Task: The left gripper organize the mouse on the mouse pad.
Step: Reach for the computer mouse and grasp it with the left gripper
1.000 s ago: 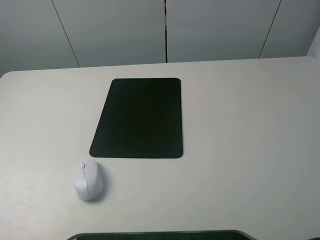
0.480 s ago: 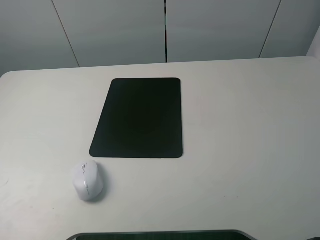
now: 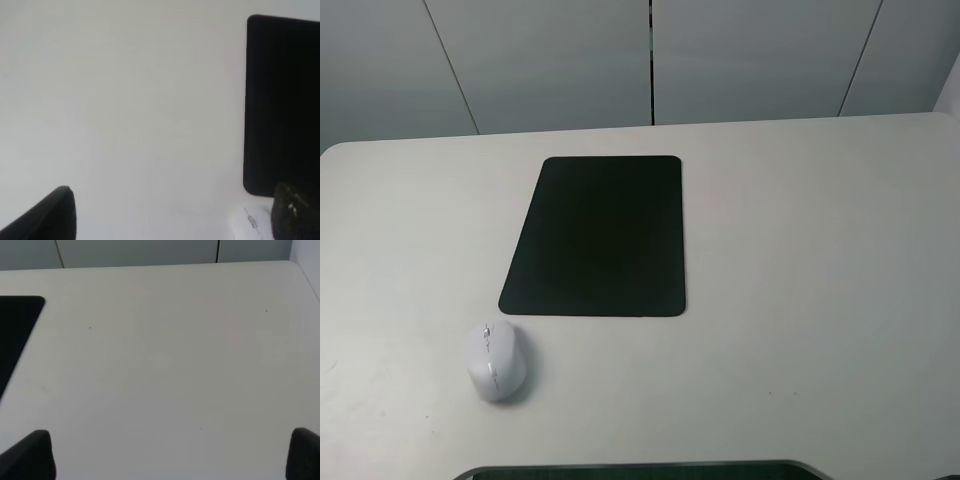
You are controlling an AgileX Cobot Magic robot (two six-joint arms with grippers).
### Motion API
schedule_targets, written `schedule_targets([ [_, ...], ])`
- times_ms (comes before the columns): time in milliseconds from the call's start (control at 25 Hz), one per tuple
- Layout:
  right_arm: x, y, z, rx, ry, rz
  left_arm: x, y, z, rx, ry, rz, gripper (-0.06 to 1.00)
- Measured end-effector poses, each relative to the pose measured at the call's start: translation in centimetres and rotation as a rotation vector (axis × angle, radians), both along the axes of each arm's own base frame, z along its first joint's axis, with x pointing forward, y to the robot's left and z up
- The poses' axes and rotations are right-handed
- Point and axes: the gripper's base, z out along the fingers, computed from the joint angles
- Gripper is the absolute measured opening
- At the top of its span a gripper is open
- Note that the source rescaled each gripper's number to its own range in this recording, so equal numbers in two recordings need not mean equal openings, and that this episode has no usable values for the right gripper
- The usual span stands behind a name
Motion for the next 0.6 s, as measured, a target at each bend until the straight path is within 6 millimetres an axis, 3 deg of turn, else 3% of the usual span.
schedule_targets([
  [240, 0.0, 0.0, 0.0, 0.000, 0.000, 0.000, 2.2, -2.1, -1.5, -0.019, 0.106, -0.039, 1.00],
  [600, 0.0, 0.0, 0.0, 0.000, 0.000, 0.000, 5.4, -8.2, -5.5, -0.010, 0.326, -0.133, 1.00],
])
